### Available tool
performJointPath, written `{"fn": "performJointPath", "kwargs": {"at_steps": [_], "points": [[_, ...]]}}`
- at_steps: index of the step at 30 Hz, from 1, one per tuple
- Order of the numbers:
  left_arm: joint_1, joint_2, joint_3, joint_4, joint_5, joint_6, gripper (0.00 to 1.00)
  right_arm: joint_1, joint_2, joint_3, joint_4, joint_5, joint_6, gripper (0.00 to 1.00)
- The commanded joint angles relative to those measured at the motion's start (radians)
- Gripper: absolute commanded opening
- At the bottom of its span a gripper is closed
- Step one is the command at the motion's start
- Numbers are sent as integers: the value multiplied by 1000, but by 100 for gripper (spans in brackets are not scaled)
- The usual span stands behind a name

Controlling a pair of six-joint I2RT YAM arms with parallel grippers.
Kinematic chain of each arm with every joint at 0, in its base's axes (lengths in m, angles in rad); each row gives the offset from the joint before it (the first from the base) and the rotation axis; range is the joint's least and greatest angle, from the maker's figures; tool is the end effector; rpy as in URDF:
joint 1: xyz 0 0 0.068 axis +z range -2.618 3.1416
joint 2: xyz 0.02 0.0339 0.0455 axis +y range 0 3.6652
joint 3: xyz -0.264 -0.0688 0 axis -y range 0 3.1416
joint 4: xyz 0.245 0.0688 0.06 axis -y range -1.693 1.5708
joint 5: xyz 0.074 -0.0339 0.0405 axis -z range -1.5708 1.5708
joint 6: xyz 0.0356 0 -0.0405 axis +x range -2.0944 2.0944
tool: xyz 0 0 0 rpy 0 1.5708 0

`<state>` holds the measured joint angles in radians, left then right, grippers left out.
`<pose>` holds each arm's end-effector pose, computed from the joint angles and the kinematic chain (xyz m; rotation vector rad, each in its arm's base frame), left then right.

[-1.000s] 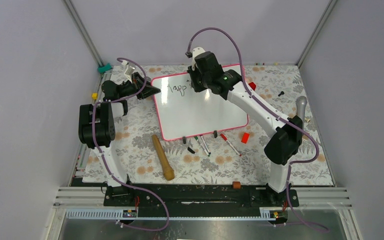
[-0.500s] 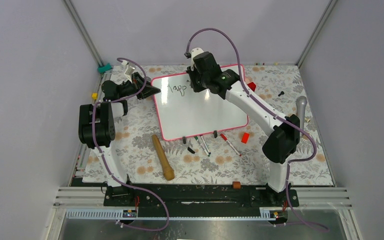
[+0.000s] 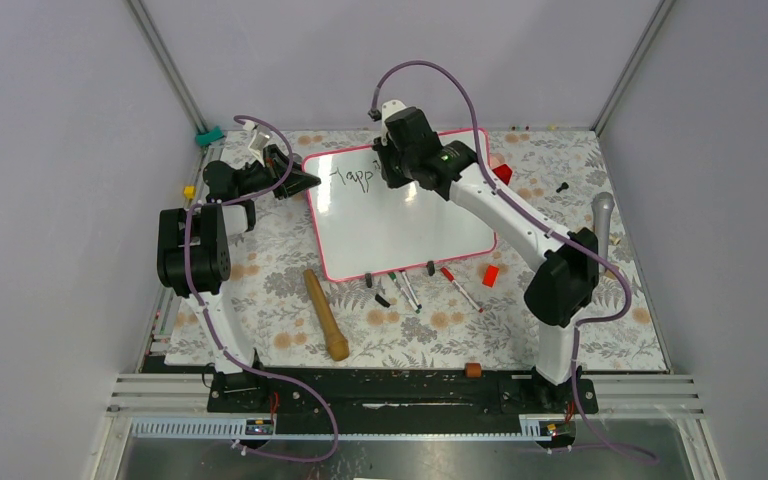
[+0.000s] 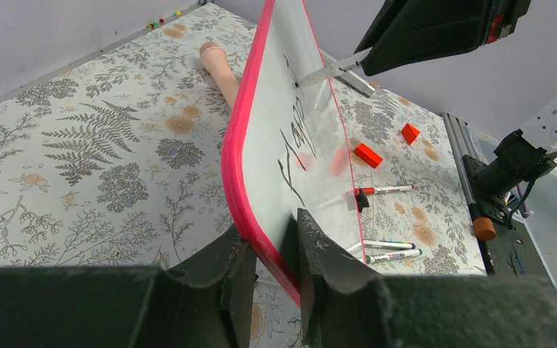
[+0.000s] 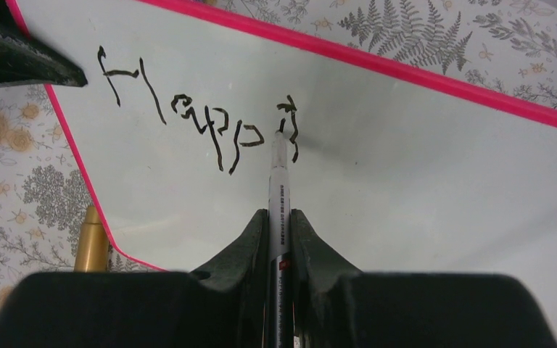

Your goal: Write a sentence on the whiteboard

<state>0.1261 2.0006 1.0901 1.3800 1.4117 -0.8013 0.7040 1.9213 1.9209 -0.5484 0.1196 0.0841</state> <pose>0.3999 0.0153 0.2328 0.7651 1.4596 -1.2943 0.3450 0.2874 0.3643 -0.5824 2.0532 0.3412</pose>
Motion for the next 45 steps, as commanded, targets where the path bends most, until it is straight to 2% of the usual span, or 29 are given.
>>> {"fn": "performJointPath", "kwargs": {"at_steps": [1,8,21,45], "points": [[-12,20,-25,84,243,143,0,-2,-44,-50,-18,8,3,0],[-12,20,-27,83,243,145,0,-3,-75,-102,-3,-1,8,0],[-12,19,-26,83,244,144,0,-3,-111,-26,4,-24,13,0],[-13,19,-27,83,243,145,0,-5,-39,50,-32,44,-12,0]]}}
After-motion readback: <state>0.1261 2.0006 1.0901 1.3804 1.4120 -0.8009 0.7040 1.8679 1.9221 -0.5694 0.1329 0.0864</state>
